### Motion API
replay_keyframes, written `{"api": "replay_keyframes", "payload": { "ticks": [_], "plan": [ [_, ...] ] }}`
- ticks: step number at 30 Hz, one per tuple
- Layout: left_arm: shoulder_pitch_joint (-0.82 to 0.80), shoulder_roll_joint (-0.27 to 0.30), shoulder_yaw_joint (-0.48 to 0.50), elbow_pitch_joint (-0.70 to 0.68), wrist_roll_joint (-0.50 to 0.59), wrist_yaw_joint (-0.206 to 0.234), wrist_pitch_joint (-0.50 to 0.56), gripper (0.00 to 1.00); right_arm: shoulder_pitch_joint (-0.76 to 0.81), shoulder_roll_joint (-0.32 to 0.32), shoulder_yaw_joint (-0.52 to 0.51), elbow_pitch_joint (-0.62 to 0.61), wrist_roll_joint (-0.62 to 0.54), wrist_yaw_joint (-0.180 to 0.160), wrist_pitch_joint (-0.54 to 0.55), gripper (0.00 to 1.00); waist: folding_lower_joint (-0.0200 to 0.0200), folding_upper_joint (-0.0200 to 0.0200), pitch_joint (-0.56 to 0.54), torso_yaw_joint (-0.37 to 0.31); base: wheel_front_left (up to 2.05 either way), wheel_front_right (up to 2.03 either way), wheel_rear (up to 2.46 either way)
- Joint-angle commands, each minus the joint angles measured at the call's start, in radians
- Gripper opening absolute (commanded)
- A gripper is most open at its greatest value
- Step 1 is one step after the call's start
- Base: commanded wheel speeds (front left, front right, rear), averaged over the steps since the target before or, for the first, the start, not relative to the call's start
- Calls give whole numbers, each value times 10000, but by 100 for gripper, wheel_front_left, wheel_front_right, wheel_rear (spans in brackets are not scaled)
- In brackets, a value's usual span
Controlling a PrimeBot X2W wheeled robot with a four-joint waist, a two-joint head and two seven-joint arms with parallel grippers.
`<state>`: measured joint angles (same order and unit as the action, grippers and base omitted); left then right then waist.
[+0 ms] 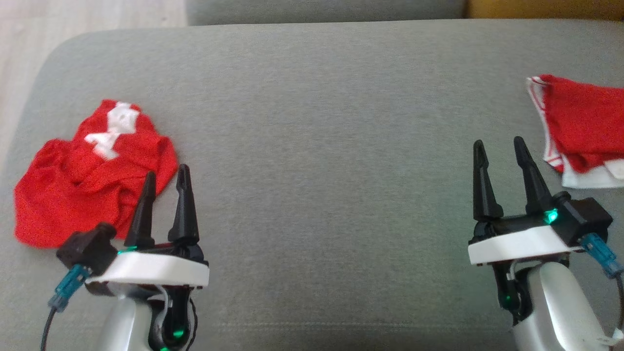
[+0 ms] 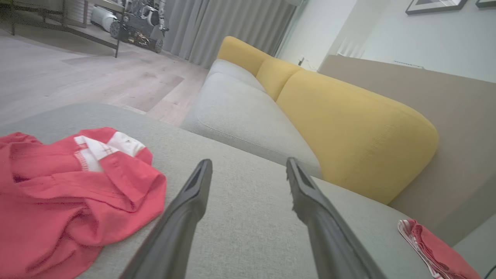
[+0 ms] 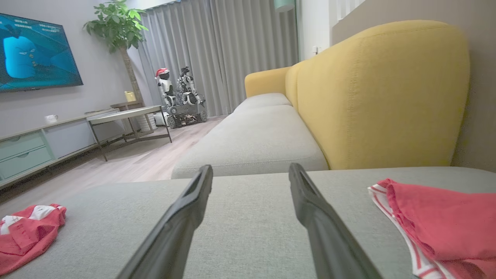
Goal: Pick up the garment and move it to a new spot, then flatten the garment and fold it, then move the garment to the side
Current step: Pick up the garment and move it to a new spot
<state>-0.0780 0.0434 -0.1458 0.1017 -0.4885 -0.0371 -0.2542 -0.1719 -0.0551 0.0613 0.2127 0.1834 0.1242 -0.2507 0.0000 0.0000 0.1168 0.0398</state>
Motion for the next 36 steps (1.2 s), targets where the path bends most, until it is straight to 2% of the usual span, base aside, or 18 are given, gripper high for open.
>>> {"api": "replay_keyframes", "payload": {
  "ticks": [1, 13, 20, 27, 36],
  "plan": [
    [-339, 68, 356, -371, -87, -36, -76, 100, -169, 47, 280, -297, -21, 65, -102, 100, 0, 0, 12, 302, 0, 0, 0],
    [-87, 68, 363, -463, -444, -20, -76, 100, 117, -120, 502, -220, 135, 65, 59, 100, 0, 0, -245, 2706, 0, 0, 0],
    [103, 68, 461, -697, -588, 45, -76, 100, 217, -150, 594, -242, 166, 65, 185, 100, 0, 0, -353, 3613, 0, 0, 0],
    [208, 68, 628, -756, -634, 59, -76, 100, 248, -127, 650, -248, 187, 65, 228, 100, 0, 0, -394, 3873, 0, 0, 0],
    [-10, 68, 1042, -649, -1006, 84, -76, 100, 172, -154, 699, -312, 224, 65, 300, 100, 0, 0, -147, 3595, 0, 0, 0]
  ]
}}
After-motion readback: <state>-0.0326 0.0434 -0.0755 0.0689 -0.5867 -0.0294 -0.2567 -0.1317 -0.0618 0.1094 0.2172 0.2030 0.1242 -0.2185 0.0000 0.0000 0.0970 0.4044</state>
